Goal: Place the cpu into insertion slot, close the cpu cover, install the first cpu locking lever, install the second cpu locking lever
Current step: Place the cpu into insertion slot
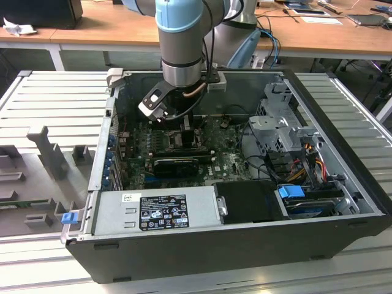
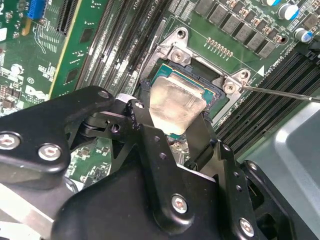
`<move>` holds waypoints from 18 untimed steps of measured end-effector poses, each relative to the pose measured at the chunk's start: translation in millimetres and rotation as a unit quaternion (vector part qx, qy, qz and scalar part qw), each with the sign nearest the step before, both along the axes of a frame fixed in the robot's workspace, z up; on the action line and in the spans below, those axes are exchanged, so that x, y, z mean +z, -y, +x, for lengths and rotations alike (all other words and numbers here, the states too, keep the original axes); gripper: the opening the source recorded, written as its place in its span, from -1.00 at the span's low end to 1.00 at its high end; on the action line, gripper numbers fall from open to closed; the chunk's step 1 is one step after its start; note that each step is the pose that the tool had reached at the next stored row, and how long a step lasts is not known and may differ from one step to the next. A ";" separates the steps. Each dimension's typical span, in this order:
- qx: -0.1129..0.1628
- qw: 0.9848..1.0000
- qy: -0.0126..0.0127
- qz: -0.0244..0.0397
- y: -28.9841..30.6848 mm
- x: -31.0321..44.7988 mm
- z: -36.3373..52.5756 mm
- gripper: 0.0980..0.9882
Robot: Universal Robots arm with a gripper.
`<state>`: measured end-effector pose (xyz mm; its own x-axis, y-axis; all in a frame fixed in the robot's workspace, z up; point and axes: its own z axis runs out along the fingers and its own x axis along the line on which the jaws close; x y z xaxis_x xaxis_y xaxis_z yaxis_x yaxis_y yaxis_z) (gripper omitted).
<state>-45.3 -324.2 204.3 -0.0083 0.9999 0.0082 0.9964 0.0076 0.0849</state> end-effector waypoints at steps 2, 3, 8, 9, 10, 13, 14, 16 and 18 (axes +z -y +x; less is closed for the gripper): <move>0.000 1.000 0.000 0.000 -2.8 -0.7 0.0 -0.03; 0.000 1.000 0.000 0.000 -4.5 -1.2 0.1 -0.03; 0.000 1.000 0.000 0.000 -6.5 -3.6 0.3 -0.03; 0.000 1.000 0.000 0.000 -6.5 -3.7 0.3 -0.03; 0.000 1.000 0.000 0.000 -6.6 -3.9 0.3 -0.03; 0.000 1.000 0.000 0.000 -6.6 -4.3 0.3 0.14; 0.000 1.000 0.000 0.000 -6.6 -4.5 0.3 0.14; 0.000 1.000 0.000 0.000 -6.6 -4.1 0.3 0.14; 0.000 1.000 0.000 0.000 -6.6 -2.8 0.2 0.14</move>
<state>-45.1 -317.7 201.5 -0.0083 0.9999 0.0081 0.9964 0.0076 0.0844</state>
